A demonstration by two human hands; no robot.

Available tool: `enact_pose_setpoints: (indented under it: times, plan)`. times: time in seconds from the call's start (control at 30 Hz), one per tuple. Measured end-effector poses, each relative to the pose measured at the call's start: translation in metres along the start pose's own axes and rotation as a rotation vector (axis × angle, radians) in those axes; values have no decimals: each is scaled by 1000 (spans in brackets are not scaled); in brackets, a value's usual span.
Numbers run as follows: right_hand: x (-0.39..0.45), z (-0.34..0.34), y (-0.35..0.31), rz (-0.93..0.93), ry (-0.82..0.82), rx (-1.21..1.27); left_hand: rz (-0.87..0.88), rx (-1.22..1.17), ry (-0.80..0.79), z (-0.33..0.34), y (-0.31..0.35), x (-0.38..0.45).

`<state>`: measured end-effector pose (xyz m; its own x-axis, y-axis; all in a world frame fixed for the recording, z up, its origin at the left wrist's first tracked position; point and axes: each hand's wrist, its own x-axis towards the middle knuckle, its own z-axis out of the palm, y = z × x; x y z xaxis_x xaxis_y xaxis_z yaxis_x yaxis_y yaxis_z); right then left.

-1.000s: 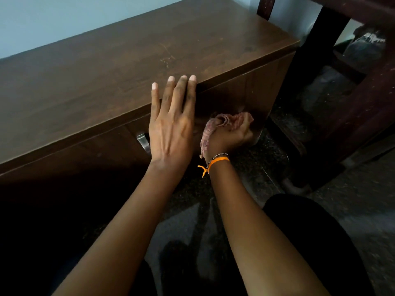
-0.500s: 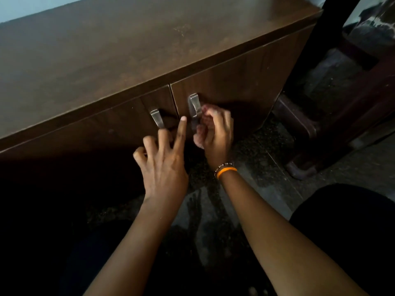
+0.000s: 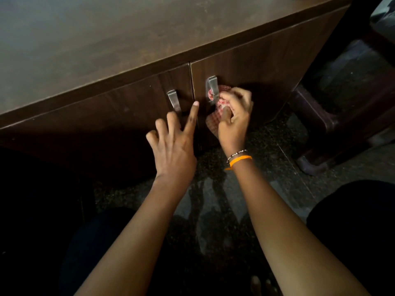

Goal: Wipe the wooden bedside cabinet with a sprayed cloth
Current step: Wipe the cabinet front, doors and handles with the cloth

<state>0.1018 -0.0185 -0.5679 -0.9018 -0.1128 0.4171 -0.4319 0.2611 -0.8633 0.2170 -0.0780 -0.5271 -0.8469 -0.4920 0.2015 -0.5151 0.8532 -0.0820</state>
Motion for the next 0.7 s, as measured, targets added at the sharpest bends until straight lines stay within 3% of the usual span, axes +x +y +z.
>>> enact_pose_setpoints:
  times: [0.27,0.43,0.6,0.7]
  plan:
    - [12,-4,-10,-12,-28,75,-68,-125,-3,-6,6,5]
    - [4,-1,3,-86,-5,-9,-75,-141,13,-10,4,4]
    - [-35,12,9,272,167,231,-67,-204,36,-18,-6,-3]
    - [-54,17,-6,290,156,289,-80,-246,93,-25,-15,-7]
